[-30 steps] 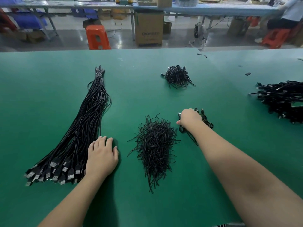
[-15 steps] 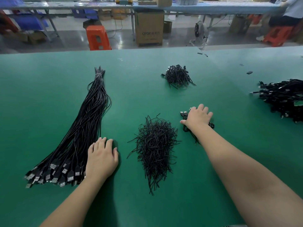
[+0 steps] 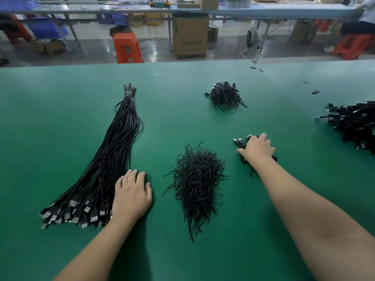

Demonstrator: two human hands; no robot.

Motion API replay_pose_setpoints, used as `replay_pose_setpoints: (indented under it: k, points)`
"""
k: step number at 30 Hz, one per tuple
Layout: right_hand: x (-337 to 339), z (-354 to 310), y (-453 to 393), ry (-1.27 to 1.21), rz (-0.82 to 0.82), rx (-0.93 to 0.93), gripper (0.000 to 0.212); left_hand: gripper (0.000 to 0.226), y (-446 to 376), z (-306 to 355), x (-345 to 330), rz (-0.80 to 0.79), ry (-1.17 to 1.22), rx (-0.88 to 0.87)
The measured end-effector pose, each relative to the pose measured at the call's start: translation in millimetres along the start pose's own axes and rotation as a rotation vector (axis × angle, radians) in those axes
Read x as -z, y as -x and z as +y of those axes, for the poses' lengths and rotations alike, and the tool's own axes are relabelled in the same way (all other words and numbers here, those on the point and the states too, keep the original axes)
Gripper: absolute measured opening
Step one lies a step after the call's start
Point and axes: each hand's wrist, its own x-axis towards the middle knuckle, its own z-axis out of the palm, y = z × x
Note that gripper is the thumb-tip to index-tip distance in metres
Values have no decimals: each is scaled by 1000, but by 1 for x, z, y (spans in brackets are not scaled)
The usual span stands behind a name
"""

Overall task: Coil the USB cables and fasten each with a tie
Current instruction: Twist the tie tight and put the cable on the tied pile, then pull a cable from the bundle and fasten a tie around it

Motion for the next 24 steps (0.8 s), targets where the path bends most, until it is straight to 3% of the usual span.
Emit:
replay_pose_setpoints:
  k: [4, 8, 12, 16, 20, 24]
  points:
    - [13, -14, 15, 78, 191, 141, 69, 47, -1, -2, -4, -6, 34, 6]
    - [33, -55, 54, -217, 306, 502, 36, 47, -7, -8, -3, -27, 189, 38]
    - [40, -105, 128, -412, 94, 793, 23, 53, -11, -20, 4, -45, 664, 150]
    - [26, -142, 196, -366, -211, 1024, 25, 51, -19, -33, 9, -61, 1073, 319]
    - [-1, -162, 231, -140, -399, 1076, 39, 55, -23, -38, 10, -88, 1088, 367]
    - [-21, -165, 241, -80, -417, 1043, 39, 53, -19, -42, 8, -122, 929, 354]
